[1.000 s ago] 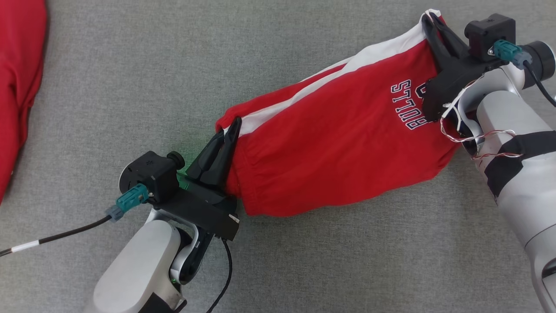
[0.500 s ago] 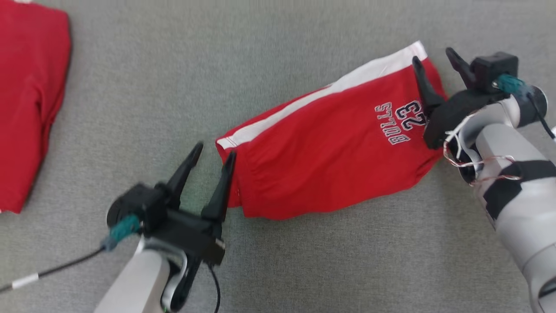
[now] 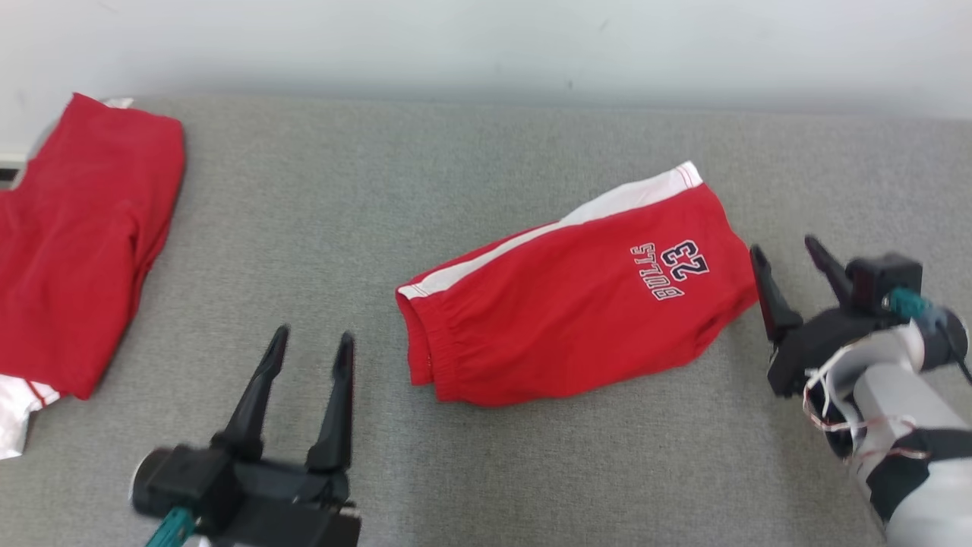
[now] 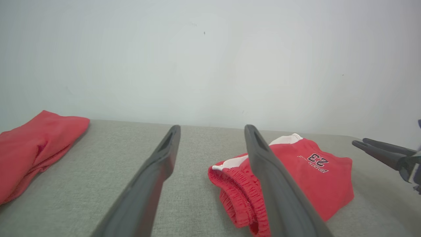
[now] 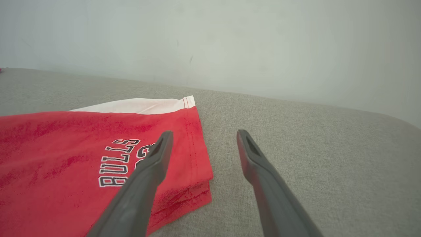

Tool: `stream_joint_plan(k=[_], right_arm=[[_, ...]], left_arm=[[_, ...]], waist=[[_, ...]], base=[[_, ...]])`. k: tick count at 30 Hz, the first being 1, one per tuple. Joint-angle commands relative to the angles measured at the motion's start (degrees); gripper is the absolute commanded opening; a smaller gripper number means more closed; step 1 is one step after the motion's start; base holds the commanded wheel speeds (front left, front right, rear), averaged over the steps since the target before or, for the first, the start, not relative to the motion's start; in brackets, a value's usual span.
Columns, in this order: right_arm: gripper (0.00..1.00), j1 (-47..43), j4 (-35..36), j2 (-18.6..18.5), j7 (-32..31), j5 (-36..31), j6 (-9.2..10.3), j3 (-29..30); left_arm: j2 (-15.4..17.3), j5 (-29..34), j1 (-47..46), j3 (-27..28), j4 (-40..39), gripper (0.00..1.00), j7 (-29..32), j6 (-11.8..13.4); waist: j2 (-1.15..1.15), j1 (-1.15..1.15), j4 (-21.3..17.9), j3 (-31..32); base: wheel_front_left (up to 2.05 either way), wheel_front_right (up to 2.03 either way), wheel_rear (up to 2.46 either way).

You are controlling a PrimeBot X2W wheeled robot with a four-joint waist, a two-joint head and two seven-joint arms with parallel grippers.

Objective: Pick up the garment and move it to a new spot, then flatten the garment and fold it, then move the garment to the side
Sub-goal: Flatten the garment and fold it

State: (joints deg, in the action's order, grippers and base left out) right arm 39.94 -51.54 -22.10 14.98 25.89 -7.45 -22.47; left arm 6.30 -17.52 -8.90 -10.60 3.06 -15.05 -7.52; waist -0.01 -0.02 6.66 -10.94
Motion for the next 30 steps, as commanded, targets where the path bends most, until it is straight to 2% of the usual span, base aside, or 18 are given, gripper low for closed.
stream_joint_plan(k=[1,7,16,21,25,26,27,28,30], right_arm=[[1.00,-1.14,0.18,0.53,0.29,-0.30,-0.09,0.60],[1.00,-4.09,-1.80,2.17,0.29,-1.27,-0.10,4.21],[1.00,0.22,-10.07,1.76,0.29,-5.13,-0.09,8.42],[1.00,2.12,-16.47,2.77,0.16,-5.95,-0.10,9.27],[1.00,2.33,-18.67,3.92,-0.14,-5.87,-0.10,8.67],[0.92,2.38,-19.05,4.21,-0.14,-5.65,-0.10,8.51],[0.03,2.39,-19.42,4.42,-0.15,-5.59,-0.10,8.31],[0.00,2.27,-19.75,4.65,-0.18,-5.42,-0.10,8.14],[0.00,2.02,-20.31,4.65,-0.14,-4.67,-0.08,7.93]], left_arm=[[-0.42,0.66,1.77,1.07,-0.43,1.00,-0.16,0.09],[-2.05,3.92,6.83,2.35,-0.39,1.00,-0.16,0.08],[-3.07,4.12,6.39,1.33,-0.22,1.00,-0.16,0.08],[-3.27,3.94,5.79,0.55,0.69,1.00,-0.16,0.08],[-3.39,3.76,5.73,0.43,0.91,1.00,-0.16,0.08],[-3.40,3.69,5.65,0.44,0.97,1.00,-0.16,0.08],[-3.41,3.64,5.58,0.42,1.05,1.00,-0.16,0.08],[-3.42,3.63,5.55,0.44,1.11,1.00,-0.16,0.08],[-3.42,3.74,5.79,0.78,1.57,1.00,-0.16,0.08]], waist=[[0.01,0.02,0.65,1.32],[0.01,0.02,2.38,1.38],[0.01,0.02,6.12,-1.09],[0.01,0.02,7.18,-1.86],[0.01,0.02,7.35,-2.09],[0.01,0.02,7.35,-2.15],[0.01,0.02,7.34,-2.16],[0.01,0.02,7.30,-2.12],[0.01,0.02,6.95,-1.58]], base=[[0.00,0.00,0.00],[0.00,0.00,0.00],[0.00,0.00,0.00],[0.00,0.00,0.00],[0.00,0.00,0.00],[0.00,0.00,0.00],[0.00,0.00,0.00],[0.00,0.00,0.00],[0.00,0.00,0.00]])
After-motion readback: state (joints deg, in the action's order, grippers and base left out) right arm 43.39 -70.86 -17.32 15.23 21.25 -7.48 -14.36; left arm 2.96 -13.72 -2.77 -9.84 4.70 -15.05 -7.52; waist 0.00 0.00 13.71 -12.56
